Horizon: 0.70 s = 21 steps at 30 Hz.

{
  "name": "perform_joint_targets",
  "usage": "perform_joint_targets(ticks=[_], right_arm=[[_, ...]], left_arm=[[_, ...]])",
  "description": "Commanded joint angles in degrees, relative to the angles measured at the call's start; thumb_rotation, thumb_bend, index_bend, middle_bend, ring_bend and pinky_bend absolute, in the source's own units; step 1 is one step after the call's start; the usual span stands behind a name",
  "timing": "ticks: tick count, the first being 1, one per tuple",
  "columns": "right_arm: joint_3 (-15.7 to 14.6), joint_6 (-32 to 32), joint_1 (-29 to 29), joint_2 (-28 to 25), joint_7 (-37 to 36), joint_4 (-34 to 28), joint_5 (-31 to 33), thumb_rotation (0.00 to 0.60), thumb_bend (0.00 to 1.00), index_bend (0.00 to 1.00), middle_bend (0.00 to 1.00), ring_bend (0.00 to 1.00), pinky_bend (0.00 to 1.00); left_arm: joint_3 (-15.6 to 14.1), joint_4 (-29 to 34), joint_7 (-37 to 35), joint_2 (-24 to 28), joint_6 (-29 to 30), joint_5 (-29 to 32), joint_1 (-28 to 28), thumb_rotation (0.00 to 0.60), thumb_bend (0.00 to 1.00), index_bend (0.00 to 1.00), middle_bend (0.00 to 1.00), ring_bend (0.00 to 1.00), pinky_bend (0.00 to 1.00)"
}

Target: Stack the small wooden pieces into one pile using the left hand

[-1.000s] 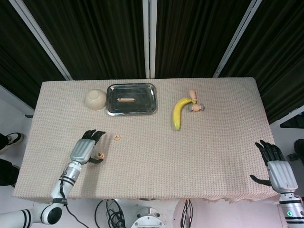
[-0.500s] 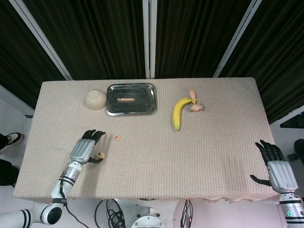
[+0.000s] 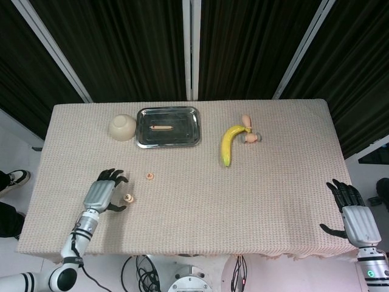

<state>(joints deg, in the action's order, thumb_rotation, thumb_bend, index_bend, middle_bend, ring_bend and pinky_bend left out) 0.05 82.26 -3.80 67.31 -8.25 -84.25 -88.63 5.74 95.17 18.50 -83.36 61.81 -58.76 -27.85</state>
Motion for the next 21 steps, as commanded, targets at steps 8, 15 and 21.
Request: perform_joint_targets(ticks=[8,15,21], right_arm=[[0.0,-0.1,-0.2,-0.2,-0.1,-0.2,-0.2,0.6,0.0,0.0,0.0,0.0,0.0],[-0.1,-0.2,-0.3,-0.1,-0.1,-0.2,-0.5,0.6,0.0,0.0,0.0,0.0,0.0],[-0.2,0.0,-0.2,0.1,-0.5,0.1,-0.4,0.6,0.0,0.0,0.0,0.0,0.0]], left_arm=[[-1.4,2.9,1.9,2.2,1.1,2.5,1.2,0.6,0.09,0.31,0.1,0.0,0.0],[-3.2,4.6,-0.2,3.8,2.7,0.1,3.4,0.6,0.09,0.37,0.1,0.0,0.0],[-3.7,5.3,0.0,3.7,3.2,-1.3,3.7,0.6,0.09,0.37,0.1,0.0,0.0]])
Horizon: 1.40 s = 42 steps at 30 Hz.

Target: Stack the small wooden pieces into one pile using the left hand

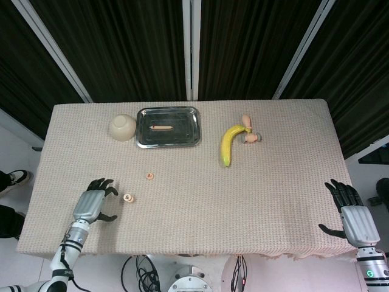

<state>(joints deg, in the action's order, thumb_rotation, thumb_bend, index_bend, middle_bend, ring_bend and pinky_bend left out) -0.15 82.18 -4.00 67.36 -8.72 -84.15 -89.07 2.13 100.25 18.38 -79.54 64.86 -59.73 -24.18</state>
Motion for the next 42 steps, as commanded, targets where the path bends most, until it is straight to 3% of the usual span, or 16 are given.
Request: perform_joint_targets(ticks=[1,42], right_arm=[[0.0,0.1,0.1,0.0,-0.1,0.1,0.0,0.6,0.0,0.0,0.0,0.0,0.0],[0.0,0.3,0.3,0.2,-1.2,0.8,0.3,0.6,0.0,0.0,0.0,0.0,0.0]], left_arm=[[-0.1,0.4,0.2,-0.1,0.3,-0.5,0.1,0.6,0.09,0.37,0.1,0.0,0.0],[-0.4,1.5,3.7,-1.4,1.3,-2.5,0.2,0.6,0.09,0.37,0.1,0.0,0.0]])
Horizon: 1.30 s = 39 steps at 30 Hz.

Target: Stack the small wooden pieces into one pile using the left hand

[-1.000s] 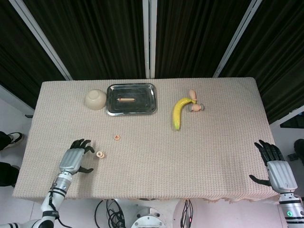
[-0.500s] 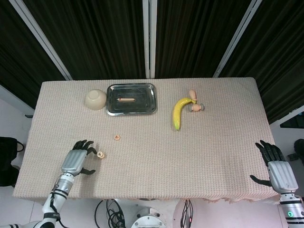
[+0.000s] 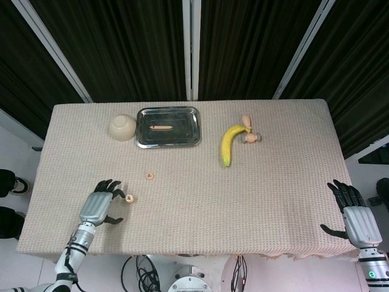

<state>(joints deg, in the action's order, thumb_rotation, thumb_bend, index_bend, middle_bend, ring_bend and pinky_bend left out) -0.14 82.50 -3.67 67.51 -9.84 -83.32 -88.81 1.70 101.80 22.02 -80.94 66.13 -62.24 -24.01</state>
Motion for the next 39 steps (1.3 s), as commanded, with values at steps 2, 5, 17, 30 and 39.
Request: perform_joint_targets(ticks=[2,5,17,30,39], right_arm=[[0.0,0.0,0.0,0.0,-0.1,0.0,0.0,0.6,0.0,0.0,0.0,0.0,0.0],[0.0,0.0,0.0,0.0,-0.1,0.1,0.0,0.6,0.0,0.0,0.0,0.0,0.0],[0.1,-0.3,-0.1,0.0,0.0,0.0,0.1,0.6,0.0,0.0,0.0,0.0,0.0],[0.0,0.3,-0.2,-0.2,-1.2,-0.2,-0.7,0.6,0.0,0.0,0.0,0.0,0.0],[0.1,0.7,-0.5,-0.6,-3.4,0.7,-1.3,0.6,0.0,0.0,0.0,0.0,0.0]], left_arm=[[0.1,0.1,0.2,0.1,0.2,-0.1,0.1,0.6,0.09,0.37,0.1,0.0,0.0],[0.1,0.1,0.3,0.1,0.5,-0.4,0.1,0.6,0.09,0.37,0.1,0.0,0.0],[4.9,5.1,-1.0,2.6,2.3,-3.1,-1.7,0.6,0.09,0.31,0.1,0.0,0.0],[14.8,3.7,13.5,1.8,-8.6,15.1,-19.4,0.6,0.11,0.33,0.1,0.0,0.0],[12.3,-9.4,13.1,-6.5,-8.5,18.5,-22.7,0.6,0.13,0.33,0.1,0.0,0.0]])
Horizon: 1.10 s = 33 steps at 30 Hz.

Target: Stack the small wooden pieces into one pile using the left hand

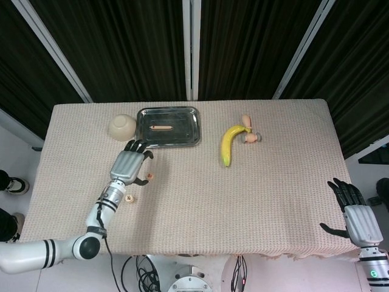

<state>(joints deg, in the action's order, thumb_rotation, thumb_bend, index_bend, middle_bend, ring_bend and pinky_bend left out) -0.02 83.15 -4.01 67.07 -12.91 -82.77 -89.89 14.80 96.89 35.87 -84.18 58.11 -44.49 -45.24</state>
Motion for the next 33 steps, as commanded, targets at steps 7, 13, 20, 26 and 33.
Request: perform_joint_targets(ticks=[7,13,20,26,33], right_arm=[[-0.2,-0.4,-0.4,-0.4,-1.7,0.5,-0.5,0.6,0.0,0.0,0.0,0.0,0.0],[-0.3,-0.9,-0.5,-0.6,-1.7,0.4,-0.1,0.6,0.0,0.0,0.0,0.0,0.0],[-0.4,-1.6,-0.6,-0.5,-1.5,0.7,0.4,0.6,0.0,0.0,0.0,0.0,0.0],[-0.5,-2.6,-0.7,-0.7,-1.6,0.7,1.1,0.6,0.0,0.0,0.0,0.0,0.0],[-0.6,-3.0,-0.8,-0.9,-1.9,0.8,1.3,0.6,0.0,0.0,0.0,0.0,0.0]], left_arm=[[-2.5,-11.7,-3.6,-6.8,-3.8,0.8,-2.5,0.6,0.13,0.34,0.1,0.0,0.0],[-3.8,-14.9,-5.2,-8.4,-4.6,-0.2,-2.5,0.6,0.13,0.35,0.11,0.0,0.0],[-4.2,-18.2,-7.7,-10.2,-4.7,-1.9,-2.3,0.6,0.16,0.38,0.12,0.0,0.0],[-4.7,-20.3,-7.9,-11.0,-6.2,-0.9,-2.4,0.6,0.18,0.39,0.12,0.0,0.0],[-4.8,-21.7,-10.5,-11.5,-6.8,-3.4,-2.1,0.6,0.24,0.45,0.14,0.0,0.0]])
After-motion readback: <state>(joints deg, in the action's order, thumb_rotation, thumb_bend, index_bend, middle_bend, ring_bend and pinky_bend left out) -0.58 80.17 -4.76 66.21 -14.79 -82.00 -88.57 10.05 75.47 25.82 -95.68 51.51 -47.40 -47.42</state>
